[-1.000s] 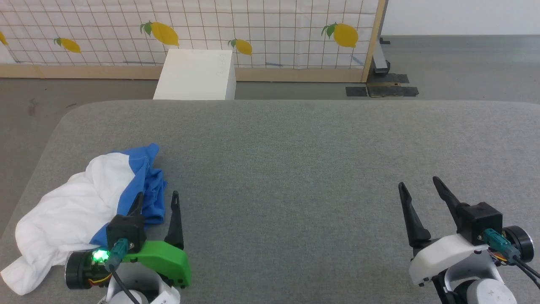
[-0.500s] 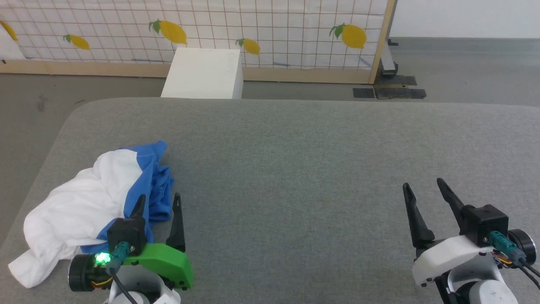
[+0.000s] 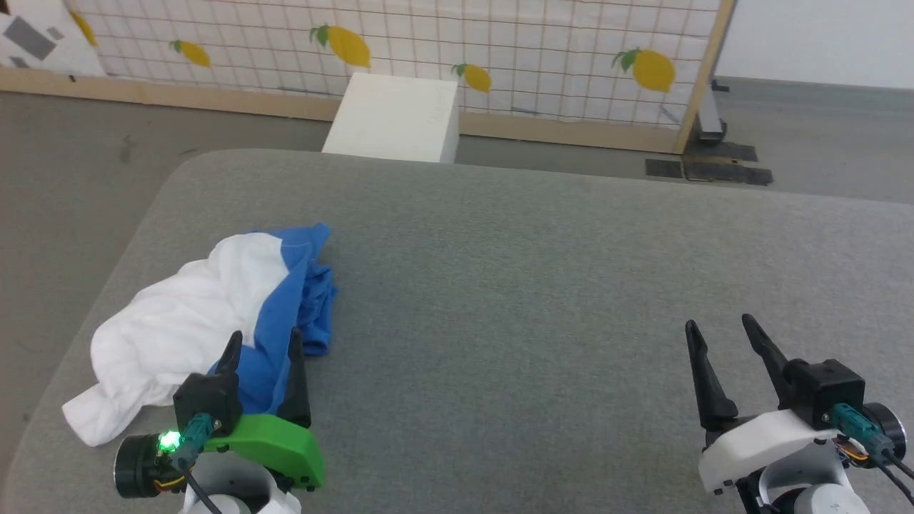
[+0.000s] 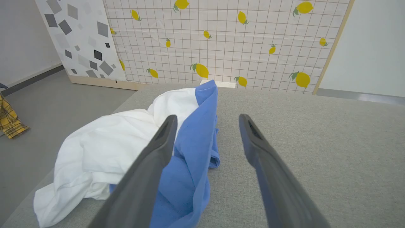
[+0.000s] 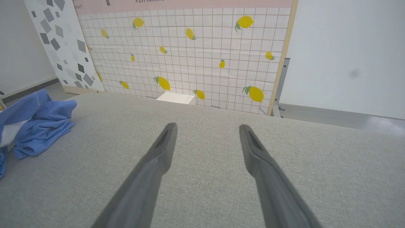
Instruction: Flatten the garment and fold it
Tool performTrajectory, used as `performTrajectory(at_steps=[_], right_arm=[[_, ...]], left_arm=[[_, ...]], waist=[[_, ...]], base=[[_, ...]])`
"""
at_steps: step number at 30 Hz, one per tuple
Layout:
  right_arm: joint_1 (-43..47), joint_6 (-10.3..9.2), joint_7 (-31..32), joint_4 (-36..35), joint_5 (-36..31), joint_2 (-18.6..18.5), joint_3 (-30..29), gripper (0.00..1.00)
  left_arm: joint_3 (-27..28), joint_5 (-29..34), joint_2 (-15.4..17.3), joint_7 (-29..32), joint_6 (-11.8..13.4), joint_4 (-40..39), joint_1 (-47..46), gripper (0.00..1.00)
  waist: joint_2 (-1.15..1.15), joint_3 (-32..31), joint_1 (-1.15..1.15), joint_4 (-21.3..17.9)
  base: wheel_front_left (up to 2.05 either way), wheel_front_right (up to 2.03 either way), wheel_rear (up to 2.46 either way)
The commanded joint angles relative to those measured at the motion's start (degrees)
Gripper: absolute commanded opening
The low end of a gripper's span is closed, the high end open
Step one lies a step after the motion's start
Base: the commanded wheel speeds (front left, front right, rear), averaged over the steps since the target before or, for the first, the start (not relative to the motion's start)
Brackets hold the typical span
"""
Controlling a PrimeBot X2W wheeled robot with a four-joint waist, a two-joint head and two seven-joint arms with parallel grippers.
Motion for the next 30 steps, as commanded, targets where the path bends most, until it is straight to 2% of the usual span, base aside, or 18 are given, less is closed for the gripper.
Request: performTrajectory(at_steps=[1,14,30], right_arm=[[0.62,-0.02,-0.69,0.41,0.53,0.02,-0.06,1.0],[0.82,-0.03,-2.47,2.26,1.82,0.03,-0.39,1.0],[1.08,-0.04,-4.36,4.7,3.52,0.03,-0.68,1.0]], left_arm=[[0.03,-0.28,0.23,-0.76,0.42,0.3,0.39,1.0],[-0.13,-1.71,0.37,-2.53,0.73,1.48,0.62,1.0],[-0.22,-3.36,0.61,-4.41,1.18,2.94,1.12,1.0]], waist=[[0.11,-0.05,0.0,1.5],[0.16,0.13,0.0,7.93],[0.2,-0.36,0.0,12.2]], base=[[0.0,0.0,0.0],[0.0,0.0,0.0],[0.0,0.0,0.0]])
